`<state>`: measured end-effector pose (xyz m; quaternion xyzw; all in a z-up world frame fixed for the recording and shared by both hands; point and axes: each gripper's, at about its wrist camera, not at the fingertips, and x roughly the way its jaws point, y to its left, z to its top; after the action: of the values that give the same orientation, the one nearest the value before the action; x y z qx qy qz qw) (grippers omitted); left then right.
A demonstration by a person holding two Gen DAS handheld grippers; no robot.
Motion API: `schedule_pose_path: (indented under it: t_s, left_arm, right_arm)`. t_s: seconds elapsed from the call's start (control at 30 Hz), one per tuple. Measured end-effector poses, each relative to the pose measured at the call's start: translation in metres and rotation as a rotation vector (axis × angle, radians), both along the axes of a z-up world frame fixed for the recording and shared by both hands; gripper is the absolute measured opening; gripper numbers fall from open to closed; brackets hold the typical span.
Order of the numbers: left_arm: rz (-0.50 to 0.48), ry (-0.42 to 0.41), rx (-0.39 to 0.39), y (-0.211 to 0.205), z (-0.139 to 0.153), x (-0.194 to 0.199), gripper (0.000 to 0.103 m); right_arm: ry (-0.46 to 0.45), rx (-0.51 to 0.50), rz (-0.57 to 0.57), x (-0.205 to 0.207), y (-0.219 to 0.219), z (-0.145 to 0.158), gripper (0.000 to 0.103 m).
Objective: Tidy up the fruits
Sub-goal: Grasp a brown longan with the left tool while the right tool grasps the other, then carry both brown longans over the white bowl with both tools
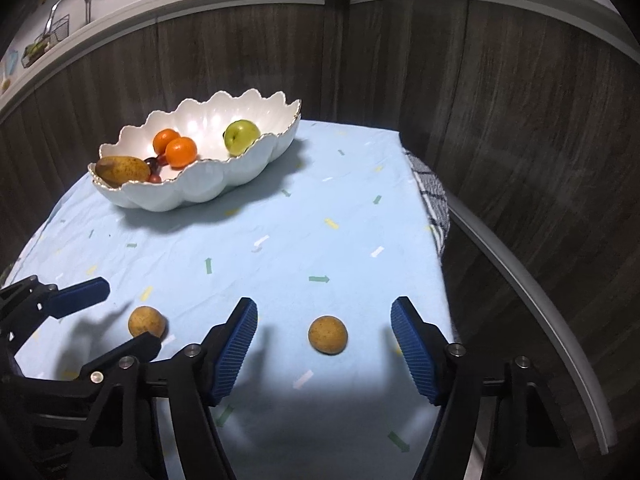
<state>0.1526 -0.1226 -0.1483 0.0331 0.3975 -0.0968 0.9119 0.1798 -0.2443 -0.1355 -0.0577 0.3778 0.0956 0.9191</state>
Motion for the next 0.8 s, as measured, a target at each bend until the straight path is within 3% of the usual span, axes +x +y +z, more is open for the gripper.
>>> schedule_pose_path:
  t_s: [0.3, 0.43, 0.53, 0.8]
  left_arm:
    - [-0.013, 0.040, -0.011, -0.002, -0.012, 0.006, 0.050]
    - [-0.028, 0.051, -0.010, -0.005, -0.016, 0.007, 0.039]
    - [-0.027, 0.052, -0.011, -0.005, -0.016, 0.007, 0.038]
    - [-0.027, 0.048, 0.003, -0.005, -0.016, 0.009, 0.026]
  right_arm:
    - [0.045, 0.001, 0.007, 0.008, -0.002, -0.016, 0.061]
    - [0.056, 0.005, 0.010, 0.009, -0.002, -0.018, 0.056]
    - [0.073, 0.003, 0.014, 0.010, -0.001, -0.020, 0.043]
    - [0.076, 0.004, 0.035, 0.008, 0.002, -0.021, 0.024]
